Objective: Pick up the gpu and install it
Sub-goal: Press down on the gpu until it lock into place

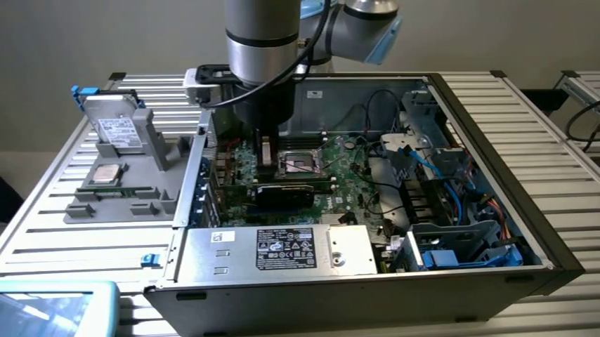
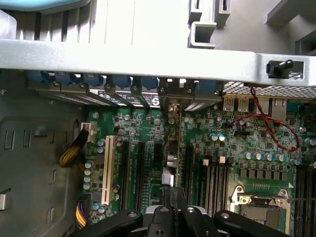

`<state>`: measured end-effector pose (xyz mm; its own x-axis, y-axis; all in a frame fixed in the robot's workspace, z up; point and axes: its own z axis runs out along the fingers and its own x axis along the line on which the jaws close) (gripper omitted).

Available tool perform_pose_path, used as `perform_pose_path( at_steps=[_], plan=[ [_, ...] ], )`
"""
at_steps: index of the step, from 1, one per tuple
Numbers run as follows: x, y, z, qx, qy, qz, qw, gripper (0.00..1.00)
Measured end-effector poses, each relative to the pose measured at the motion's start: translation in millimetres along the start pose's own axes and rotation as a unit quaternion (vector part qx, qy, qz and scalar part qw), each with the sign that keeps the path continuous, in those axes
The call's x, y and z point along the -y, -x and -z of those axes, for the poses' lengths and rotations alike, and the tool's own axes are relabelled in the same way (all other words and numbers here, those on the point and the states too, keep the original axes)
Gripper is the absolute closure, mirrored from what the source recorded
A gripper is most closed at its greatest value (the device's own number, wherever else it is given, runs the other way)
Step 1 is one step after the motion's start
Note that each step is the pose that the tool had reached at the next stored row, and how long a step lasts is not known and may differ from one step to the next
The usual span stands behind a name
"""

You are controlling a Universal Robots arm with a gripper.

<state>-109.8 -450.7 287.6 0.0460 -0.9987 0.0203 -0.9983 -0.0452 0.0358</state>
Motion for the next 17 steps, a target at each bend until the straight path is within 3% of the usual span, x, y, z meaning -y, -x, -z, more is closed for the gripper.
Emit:
perform_pose_path(
  at_steps=[7,13,17],
  plan=[
    [-5.8,2.5,-9.3,0.0002,-0.003,-0.01,0.9999,0.88],
    [-10.3,4.9,-15.3,0.0002,-0.0085,-0.016,0.9998,0.88],
    [-13.1,5.0,-19.1,-0.0002,-0.0093,-0.021,0.9997,0.88]
  ],
)
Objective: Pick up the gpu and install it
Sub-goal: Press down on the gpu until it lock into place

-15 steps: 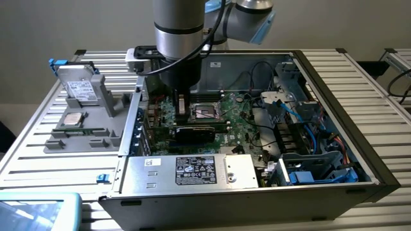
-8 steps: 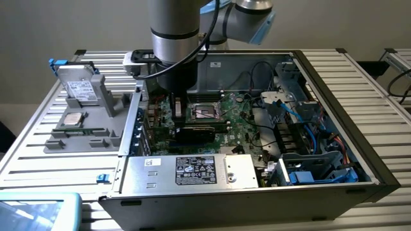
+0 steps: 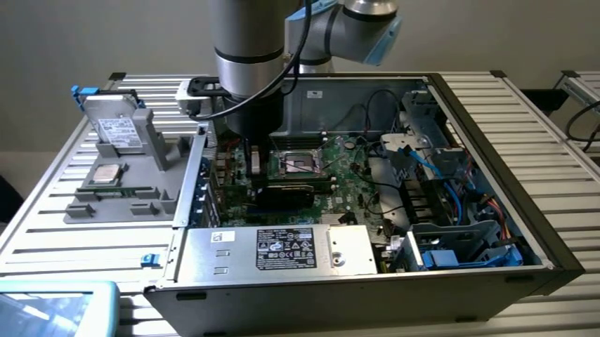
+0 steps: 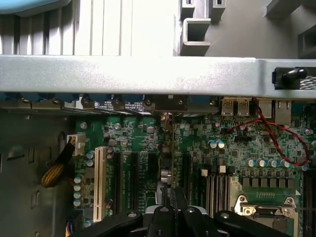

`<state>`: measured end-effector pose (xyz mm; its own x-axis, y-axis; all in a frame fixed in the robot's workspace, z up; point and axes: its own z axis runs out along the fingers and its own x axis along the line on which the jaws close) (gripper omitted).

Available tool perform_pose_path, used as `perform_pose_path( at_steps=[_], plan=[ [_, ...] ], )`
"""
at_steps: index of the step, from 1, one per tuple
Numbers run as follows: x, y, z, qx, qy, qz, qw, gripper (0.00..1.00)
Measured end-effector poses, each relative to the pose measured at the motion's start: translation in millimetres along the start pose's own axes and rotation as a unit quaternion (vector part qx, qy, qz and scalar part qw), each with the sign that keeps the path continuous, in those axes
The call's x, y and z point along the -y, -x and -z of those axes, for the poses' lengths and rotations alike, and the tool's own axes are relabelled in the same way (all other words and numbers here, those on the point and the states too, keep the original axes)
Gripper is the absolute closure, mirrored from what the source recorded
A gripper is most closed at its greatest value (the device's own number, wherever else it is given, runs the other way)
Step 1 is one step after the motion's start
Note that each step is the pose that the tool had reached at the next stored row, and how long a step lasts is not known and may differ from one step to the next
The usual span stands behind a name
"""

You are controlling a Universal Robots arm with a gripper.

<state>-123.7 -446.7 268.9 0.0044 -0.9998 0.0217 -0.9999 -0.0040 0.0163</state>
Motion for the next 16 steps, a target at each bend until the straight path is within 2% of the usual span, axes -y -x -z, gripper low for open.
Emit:
perform_pose_path(
  at_steps=[8,9,13,16],
  plan=[
    [-1.8,0.2,-3.0,0.0009,-0.0003,-0.007,1.0,0.88],
    [-1.9,0.2,-0.9,0.0018,-0.0005,-0.008,1.0,0.88],
    [1.2,-0.3,17.5,0.0012,-0.0002,-0.01,0.9999,0.88],
    [11.8,-0.7,20.6,0.0014,0.0019,-0.01,0.9999,0.88]
  ],
)
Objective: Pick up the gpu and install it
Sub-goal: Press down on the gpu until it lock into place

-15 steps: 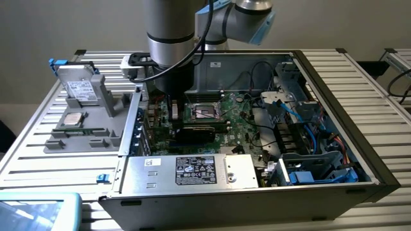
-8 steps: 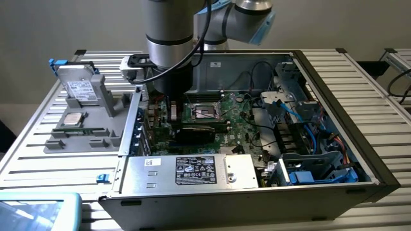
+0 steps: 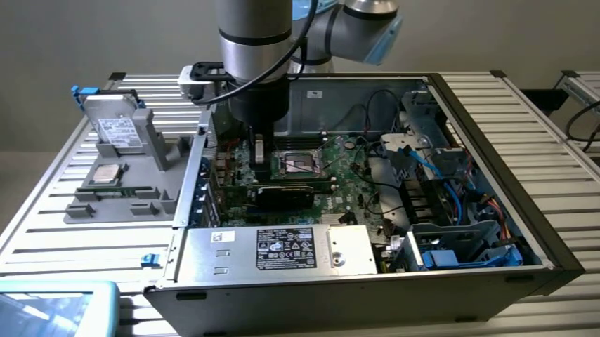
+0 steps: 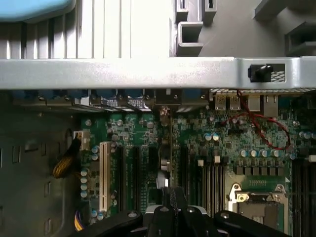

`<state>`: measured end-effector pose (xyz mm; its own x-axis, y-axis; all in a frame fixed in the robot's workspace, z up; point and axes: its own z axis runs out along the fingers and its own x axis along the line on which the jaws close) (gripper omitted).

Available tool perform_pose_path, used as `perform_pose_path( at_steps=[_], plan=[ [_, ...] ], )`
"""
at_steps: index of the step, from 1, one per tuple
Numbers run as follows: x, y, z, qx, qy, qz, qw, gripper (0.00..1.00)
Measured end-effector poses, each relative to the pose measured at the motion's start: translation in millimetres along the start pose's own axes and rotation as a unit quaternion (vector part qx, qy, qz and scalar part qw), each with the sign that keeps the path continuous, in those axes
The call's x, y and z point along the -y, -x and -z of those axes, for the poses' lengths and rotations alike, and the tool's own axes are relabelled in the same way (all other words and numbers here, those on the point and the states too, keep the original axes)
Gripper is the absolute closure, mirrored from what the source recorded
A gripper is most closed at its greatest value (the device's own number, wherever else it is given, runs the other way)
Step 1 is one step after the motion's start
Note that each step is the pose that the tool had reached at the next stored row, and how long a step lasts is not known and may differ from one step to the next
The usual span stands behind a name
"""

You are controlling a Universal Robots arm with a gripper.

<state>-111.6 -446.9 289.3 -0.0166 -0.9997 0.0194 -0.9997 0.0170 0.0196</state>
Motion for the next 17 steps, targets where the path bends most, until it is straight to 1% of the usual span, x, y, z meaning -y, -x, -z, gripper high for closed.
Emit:
perform_pose_path(
  at_steps=[2,4,7,10,13,17],
  plan=[
    [8.6,0.1,0.2,-0.0001,0.0001,0.0,1.0,0.88],
    [12.6,-0.7,-1.1,0.0002,0.0,0.0,1.0,0.88],
    [14.1,-2.2,-6.2,0.0011,0.0001,0.0,1.0,0.88],
    [14.3,-3.2,-11.6,0.003,0.0002,0.0,1.0,0.88],
    [14.5,-3.4,-17.2,0.0056,0.0002,0.0,1.0,0.88],
    [14.7,-3.8,-23.2,0.0081,0.0008,0.0,1.0,0.88]
  ],
)
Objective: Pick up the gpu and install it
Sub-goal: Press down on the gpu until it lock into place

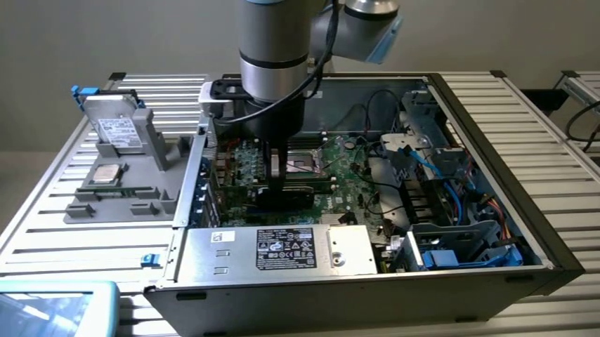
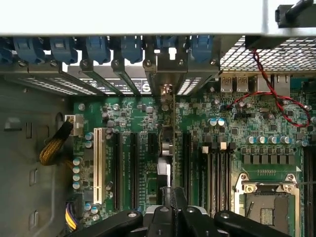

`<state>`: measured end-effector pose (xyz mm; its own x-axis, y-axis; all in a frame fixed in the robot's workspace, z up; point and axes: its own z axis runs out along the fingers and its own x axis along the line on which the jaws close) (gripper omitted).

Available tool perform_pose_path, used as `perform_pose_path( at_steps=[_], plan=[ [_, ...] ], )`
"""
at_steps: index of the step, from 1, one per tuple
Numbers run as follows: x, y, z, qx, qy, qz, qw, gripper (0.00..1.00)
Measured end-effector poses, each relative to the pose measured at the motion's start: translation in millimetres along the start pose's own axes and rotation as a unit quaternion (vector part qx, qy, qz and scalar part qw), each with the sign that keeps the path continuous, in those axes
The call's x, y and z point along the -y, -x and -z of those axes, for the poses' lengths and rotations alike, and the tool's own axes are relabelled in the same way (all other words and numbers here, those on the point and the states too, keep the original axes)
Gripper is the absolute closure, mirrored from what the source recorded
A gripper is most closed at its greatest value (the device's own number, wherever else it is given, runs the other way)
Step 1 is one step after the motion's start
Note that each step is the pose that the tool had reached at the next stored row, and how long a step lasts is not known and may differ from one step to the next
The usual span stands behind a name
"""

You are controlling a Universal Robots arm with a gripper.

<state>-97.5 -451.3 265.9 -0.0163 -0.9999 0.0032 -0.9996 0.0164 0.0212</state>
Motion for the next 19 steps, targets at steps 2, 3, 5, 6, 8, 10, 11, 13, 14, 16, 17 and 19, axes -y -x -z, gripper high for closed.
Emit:
perform_pose_path(
  at_steps=[2,3,5,6,8,10,11,13,14,16,17,19],
  plan=[
    [0.1,-0.3,-1.6,0.0023,0.0004,0.0,1.0,0.88],
    [0.0,-0.1,-1.5,0.0033,0.0005,0.0,1.0,0.88],
    [-0.2,-0.1,6.0,0.0043,0.0004,0.0,1.0,0.88],
    [-0.3,-0.2,10.8,0.0041,0.0005,0.0,1.0,0.88],
    [-0.5,-0.4,19.7,0.004,0.0006,0.0,1.0,0.88],
    [-0.7,-0.4,28.8,0.004,0.0007,0.0,1.0,0.88],
    [-0.8,-0.5,32.4,0.0039,0.0011,0.0,1.0,0.88],
    [-0.8,-0.5,33.0,0.004,0.0013,0.0,1.0,0.88],
    [-0.8,-0.4,32.9,0.004,0.0012,0.0,1.0,0.88],
    [-0.8,-0.5,32.9,0.004,0.0012,0.0,1.0,0.88],
    [-0.8,-0.5,32.9,0.004,0.0012,0.0,1.0,0.88],
    [-0.8,-0.5,33.0,0.004,0.0012,0.0,1.0,0.88]
  ],
)
